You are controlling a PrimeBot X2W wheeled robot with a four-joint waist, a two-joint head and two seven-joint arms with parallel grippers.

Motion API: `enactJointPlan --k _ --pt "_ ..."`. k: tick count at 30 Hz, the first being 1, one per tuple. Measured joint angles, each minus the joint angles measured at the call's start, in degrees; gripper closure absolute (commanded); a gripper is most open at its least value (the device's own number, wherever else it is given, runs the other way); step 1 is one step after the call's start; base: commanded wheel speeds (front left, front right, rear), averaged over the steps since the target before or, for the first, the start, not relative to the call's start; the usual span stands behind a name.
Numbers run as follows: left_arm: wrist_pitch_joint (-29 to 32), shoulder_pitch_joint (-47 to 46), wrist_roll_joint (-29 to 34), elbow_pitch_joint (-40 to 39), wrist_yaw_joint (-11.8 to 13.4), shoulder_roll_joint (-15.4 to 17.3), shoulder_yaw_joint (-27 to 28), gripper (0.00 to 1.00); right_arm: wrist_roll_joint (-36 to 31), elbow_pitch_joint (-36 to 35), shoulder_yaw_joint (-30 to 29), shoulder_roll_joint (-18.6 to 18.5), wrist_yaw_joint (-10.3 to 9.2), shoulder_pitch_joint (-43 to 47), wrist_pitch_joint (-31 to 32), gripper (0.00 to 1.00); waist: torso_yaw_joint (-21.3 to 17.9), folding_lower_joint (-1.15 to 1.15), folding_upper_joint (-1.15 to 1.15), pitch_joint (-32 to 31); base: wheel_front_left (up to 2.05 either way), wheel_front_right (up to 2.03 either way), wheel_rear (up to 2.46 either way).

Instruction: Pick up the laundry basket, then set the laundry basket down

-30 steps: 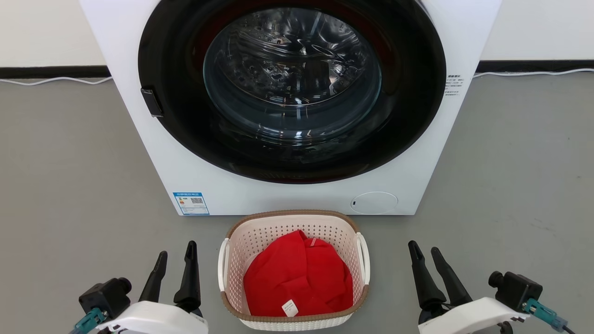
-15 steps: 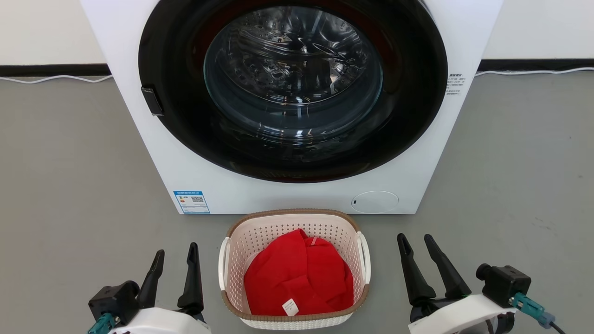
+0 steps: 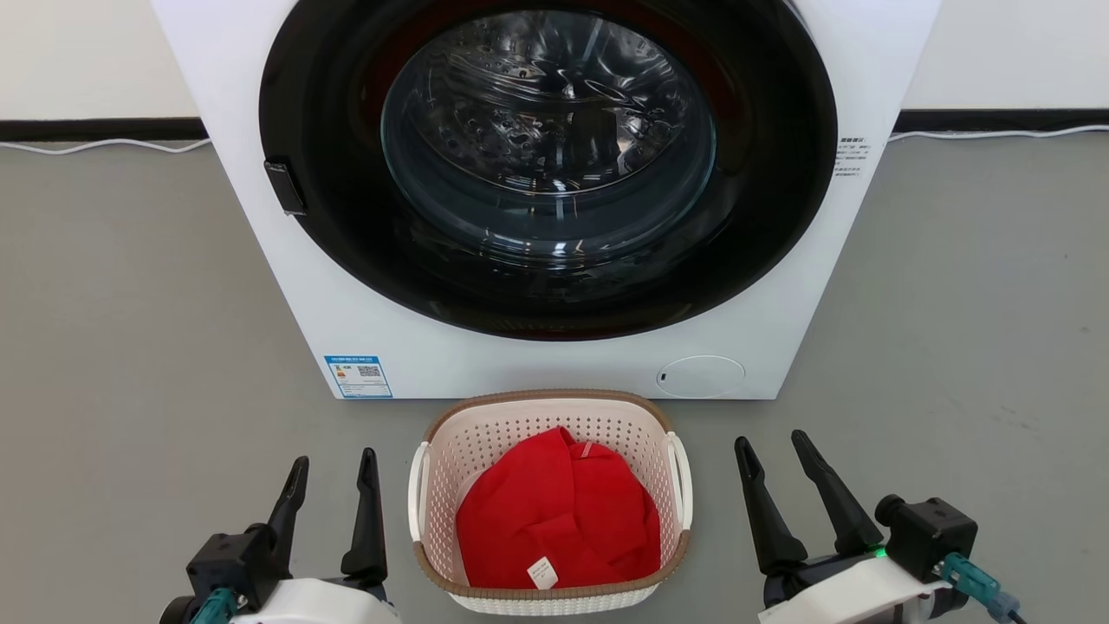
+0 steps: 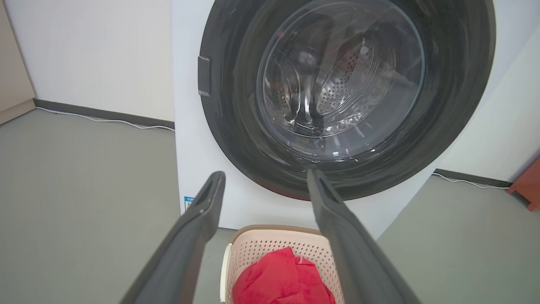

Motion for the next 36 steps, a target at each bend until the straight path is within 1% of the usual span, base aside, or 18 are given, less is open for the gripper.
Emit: enactJointPlan --k 9,14,36 --pt "-1.78 0.21 5.2 -0.37 0.09 -0.13 -0.4 0.0 -5.16 0.0 0.7 -0.01 0.01 -0.02 -1.57 0.0 0.09 0.0 0.0 0.2 0.0 0.0 0.0" --pt "-2.35 1.14 7.53 -0.74 1.09 -0.12 -1.03 0.0 -7.95 -0.04 0.87 -0.03 0.01 -0.04 -2.35 0.0 0.15 0.0 0.0 0.26 0.0 0.0 0.0" --pt "-2.52 1.14 6.37 -0.69 1.59 -0.12 -1.27 0.0 -8.22 0.49 -1.27 -0.07 0.02 -0.04 -2.7 0.0 0.17 0.0 0.0 0.0 0.0 0.0 0.0"
